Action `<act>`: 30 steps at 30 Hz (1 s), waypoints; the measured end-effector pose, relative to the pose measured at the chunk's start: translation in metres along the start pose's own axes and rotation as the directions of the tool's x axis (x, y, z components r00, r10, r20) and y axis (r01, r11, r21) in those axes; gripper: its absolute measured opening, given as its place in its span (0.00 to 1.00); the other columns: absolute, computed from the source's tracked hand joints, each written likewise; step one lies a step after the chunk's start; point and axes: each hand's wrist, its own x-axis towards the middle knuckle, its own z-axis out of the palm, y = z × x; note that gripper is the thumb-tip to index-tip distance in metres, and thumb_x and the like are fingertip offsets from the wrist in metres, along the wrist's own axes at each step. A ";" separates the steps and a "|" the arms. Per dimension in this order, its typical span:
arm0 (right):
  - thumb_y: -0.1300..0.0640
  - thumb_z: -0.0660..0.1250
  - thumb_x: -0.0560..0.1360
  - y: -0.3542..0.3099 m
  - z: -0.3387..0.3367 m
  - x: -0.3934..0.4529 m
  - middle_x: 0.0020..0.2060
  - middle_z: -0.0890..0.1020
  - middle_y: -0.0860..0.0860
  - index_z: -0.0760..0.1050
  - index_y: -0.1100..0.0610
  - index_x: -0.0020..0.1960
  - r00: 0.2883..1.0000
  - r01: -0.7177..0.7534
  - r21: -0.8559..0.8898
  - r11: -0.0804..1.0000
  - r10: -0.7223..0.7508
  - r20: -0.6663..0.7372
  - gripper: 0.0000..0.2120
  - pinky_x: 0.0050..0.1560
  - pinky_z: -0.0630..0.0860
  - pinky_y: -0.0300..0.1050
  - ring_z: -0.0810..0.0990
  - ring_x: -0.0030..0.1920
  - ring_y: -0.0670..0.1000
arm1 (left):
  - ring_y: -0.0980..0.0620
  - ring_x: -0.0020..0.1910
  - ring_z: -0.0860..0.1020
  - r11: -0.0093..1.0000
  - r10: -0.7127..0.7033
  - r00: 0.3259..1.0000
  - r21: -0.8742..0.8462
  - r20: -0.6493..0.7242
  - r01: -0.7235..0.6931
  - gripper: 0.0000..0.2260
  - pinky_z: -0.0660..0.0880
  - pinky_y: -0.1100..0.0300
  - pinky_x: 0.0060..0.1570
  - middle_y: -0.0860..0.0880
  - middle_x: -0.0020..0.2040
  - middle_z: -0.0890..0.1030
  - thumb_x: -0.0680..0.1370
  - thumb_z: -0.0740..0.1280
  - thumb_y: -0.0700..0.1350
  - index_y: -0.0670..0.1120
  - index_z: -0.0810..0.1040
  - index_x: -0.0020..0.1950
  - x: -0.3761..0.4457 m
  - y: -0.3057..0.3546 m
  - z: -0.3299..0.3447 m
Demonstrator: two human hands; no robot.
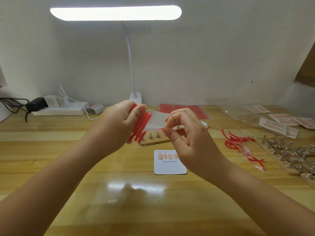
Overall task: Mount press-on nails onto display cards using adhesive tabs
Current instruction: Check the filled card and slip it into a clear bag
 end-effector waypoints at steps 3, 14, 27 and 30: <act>0.66 0.64 0.78 0.000 0.000 0.000 0.48 0.74 0.52 0.71 0.56 0.45 0.999 0.009 0.018 1.000 -0.008 -0.036 0.07 0.45 0.77 0.40 0.75 0.48 0.47 | 0.51 0.29 0.80 0.995 -0.016 0.998 0.098 -0.056 0.021 0.21 0.76 0.51 0.34 0.47 0.30 0.80 0.77 0.51 0.63 0.48 0.73 0.42 0.006 -0.011 -0.015; 0.57 0.63 0.80 0.010 0.000 0.001 0.40 0.82 0.41 0.72 0.54 0.46 0.957 -0.271 0.260 0.927 0.289 -0.033 0.04 0.46 0.82 0.46 0.84 0.42 0.47 | 0.45 0.53 0.77 0.670 0.075 0.995 0.736 0.062 -0.096 0.33 0.66 0.51 0.54 0.50 0.58 0.80 0.73 0.41 0.67 0.56 0.63 0.72 0.021 -0.051 -0.039; 0.55 0.63 0.80 0.022 -0.001 0.003 0.37 0.80 0.48 0.74 0.53 0.47 0.887 -0.457 0.255 0.852 0.456 0.066 0.04 0.39 0.77 0.37 0.76 0.34 0.43 | 0.53 0.61 0.75 0.804 -0.107 0.986 0.594 0.129 0.010 0.19 0.71 0.53 0.59 0.54 0.62 0.77 0.78 0.60 0.60 0.55 0.73 0.66 0.017 -0.090 0.004; 0.55 0.63 0.80 0.021 0.000 0.003 0.37 0.79 0.48 0.73 0.53 0.46 0.885 -0.465 0.230 0.855 0.459 0.084 0.04 0.36 0.75 0.38 0.73 0.33 0.45 | 0.63 0.49 0.79 0.995 -0.021 0.998 -0.097 0.067 0.027 0.11 0.76 0.63 0.49 0.61 0.49 0.82 0.76 0.63 0.60 0.59 0.78 0.55 0.008 -0.042 0.012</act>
